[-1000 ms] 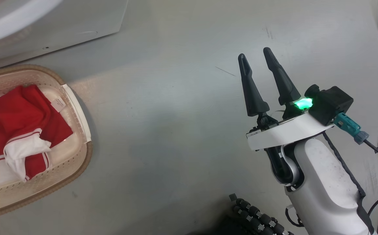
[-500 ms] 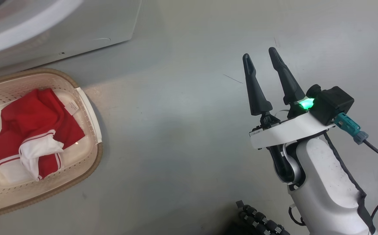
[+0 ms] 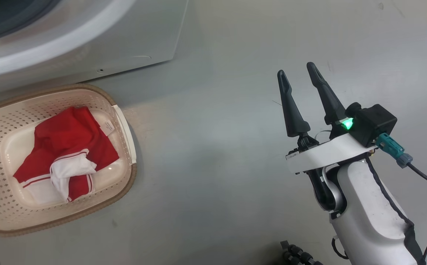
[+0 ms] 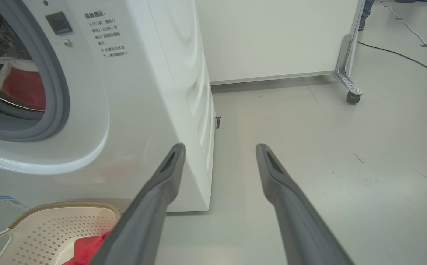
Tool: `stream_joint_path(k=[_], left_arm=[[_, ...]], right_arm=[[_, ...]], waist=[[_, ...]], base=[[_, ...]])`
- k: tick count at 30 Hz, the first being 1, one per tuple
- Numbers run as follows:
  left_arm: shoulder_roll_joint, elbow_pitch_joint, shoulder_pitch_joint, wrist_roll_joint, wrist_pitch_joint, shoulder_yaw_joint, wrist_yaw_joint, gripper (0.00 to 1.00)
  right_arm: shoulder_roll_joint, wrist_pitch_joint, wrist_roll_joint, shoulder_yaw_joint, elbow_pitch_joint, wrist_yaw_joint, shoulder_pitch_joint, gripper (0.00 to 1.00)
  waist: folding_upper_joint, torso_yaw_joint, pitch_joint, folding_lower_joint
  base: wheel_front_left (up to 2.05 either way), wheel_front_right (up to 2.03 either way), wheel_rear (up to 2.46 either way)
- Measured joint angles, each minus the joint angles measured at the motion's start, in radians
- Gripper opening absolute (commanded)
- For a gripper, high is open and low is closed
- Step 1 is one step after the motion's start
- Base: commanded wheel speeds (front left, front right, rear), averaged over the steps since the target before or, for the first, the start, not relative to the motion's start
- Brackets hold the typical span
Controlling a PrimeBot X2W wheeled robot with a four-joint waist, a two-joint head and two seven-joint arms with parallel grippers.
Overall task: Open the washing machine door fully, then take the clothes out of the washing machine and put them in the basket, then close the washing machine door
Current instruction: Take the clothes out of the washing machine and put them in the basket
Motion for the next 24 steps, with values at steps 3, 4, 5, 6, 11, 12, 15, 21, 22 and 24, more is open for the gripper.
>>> stream_joint_path(k=[3,4,5,6,11,12,15,21,22,24], left_arm=[[-0.019,-0.026,0.056,0.0,-0.069,-0.001,0.0,0.0],[-0.026,-0.033,0.07,0.0,-0.089,0.0,0.0,0.0],[-0.035,-0.04,0.083,0.0,-0.108,-0.001,0.0,0.0],[-0.043,-0.045,0.097,0.0,-0.125,-0.004,0.0,0.0],[-0.082,-0.072,0.178,-0.001,-0.209,-0.006,0.002,0.0],[-0.091,-0.081,0.191,-0.001,-0.227,-0.006,0.003,0.0],[-0.106,-0.098,0.214,-0.001,-0.258,-0.008,0.003,0.0],[-0.137,-0.15,0.28,-0.001,-0.336,-0.025,0.004,0.0],[-0.139,-0.159,0.29,-0.001,-0.345,-0.028,0.004,0.0],[-0.14,-0.176,0.311,0.003,-0.347,-0.033,0.004,0.0]], right_arm=[[0.0,0.0,-0.012,-0.008,0.011,0.003,0.013,1.0],[0.0,0.0,-0.015,-0.013,0.013,0.003,0.016,1.0],[0.0,0.0,-0.018,-0.017,0.015,0.003,0.021,1.0],[0.0,0.0,-0.022,-0.021,0.018,0.003,0.026,1.0],[-0.001,0.0,-0.047,-0.029,0.035,0.005,0.055,1.0],[-0.001,0.0,-0.052,-0.033,0.038,0.005,0.06,1.0],[-0.001,0.0,-0.058,-0.038,0.043,0.005,0.071,1.0],[-0.001,0.0,-0.071,-0.054,0.058,0.009,0.101,1.0],[-0.001,0.0,-0.073,-0.056,0.059,0.009,0.107,1.0],[-0.001,0.0,-0.074,-0.058,0.065,0.009,0.118,1.0]], waist=[[0.0,0.019,-0.025,0.0],[0.0,0.024,-0.032,0.0],[0.0,0.029,-0.04,0.0],[0.0001,0.033,-0.047,0.0],[0.0,0.056,-0.089,0.0],[0.0,0.061,-0.097,0.0],[0.0,0.07,-0.116,0.0],[0.0,0.096,-0.174,0.0],[0.0,0.1,-0.185,0.0],[0.0,0.108,-0.205,0.0]], base=[[0.0,0.0,0.0],[0.0,0.0,0.0],[0.0,0.0,0.0],[0.0,0.0,0.0],[0.0,0.0,0.0],[0.0,0.0,0.0],[0.0,0.0,0.0],[0.0,0.0,0.0],[0.0,0.0,0.0],[0.0,0.0,0.0]])
